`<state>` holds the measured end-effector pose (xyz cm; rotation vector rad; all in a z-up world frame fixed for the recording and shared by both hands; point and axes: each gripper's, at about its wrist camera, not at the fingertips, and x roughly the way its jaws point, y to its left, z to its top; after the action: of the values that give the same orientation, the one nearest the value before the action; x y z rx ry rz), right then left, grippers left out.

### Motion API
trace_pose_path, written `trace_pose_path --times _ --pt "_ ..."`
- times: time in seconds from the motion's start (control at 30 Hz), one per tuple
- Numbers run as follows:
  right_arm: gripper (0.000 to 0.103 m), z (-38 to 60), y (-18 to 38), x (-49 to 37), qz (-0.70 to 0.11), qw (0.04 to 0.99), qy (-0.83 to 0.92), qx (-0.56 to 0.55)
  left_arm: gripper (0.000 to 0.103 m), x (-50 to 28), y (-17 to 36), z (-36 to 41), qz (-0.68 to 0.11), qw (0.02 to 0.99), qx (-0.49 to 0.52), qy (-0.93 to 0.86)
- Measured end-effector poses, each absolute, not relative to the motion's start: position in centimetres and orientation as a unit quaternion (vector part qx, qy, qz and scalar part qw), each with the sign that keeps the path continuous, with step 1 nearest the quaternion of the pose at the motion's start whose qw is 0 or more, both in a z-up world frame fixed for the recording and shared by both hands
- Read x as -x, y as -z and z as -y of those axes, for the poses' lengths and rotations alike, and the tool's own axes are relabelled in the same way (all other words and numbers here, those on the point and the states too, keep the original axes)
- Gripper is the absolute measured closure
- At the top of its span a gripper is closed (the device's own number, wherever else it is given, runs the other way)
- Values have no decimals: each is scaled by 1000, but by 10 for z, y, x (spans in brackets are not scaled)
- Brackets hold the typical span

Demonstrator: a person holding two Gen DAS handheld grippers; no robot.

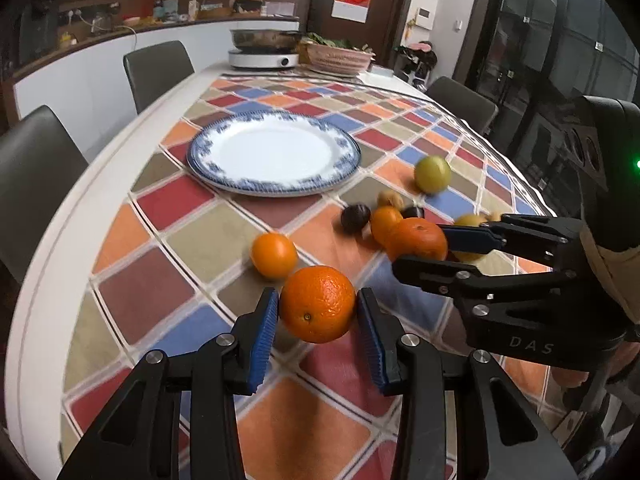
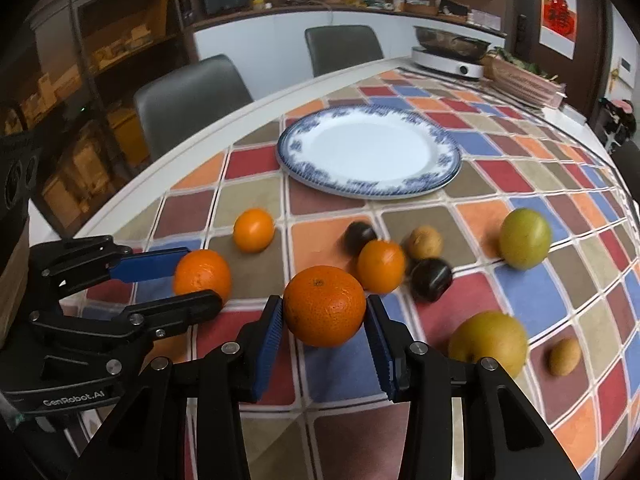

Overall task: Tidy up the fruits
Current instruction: 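Carry both oranges onto the blue-and-white plate and open both tools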

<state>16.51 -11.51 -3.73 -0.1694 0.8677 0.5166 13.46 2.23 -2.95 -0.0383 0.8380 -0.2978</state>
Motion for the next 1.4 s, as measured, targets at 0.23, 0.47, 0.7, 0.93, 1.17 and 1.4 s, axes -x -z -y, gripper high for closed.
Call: trace_pose_path --times 0.23,0.47,0.7,0.93,1.17,1.4 --pt "61 113 11 -196 -404 882 -233 73 63 -170 9 -28 -398 909 5 126" --pt "61 108 -7 -243 -405 886 -211 75 63 -215 -7 -33 -391 914 -13 111" --pt "61 98 2 -289 -437 872 -199 93 63 -265 2 -34 -417 902 -17 108" --pt "61 89 24 -323 -471 855 -191 103 63 -306 22 -35 -453 886 -17 96" --pt "61 89 39 -344 -498 843 -192 75 63 -328 41 -36 -482 871 -15 91" --pt "61 88 45 -349 -505 837 -194 77 63 -334 50 -34 -492 866 -19 90"
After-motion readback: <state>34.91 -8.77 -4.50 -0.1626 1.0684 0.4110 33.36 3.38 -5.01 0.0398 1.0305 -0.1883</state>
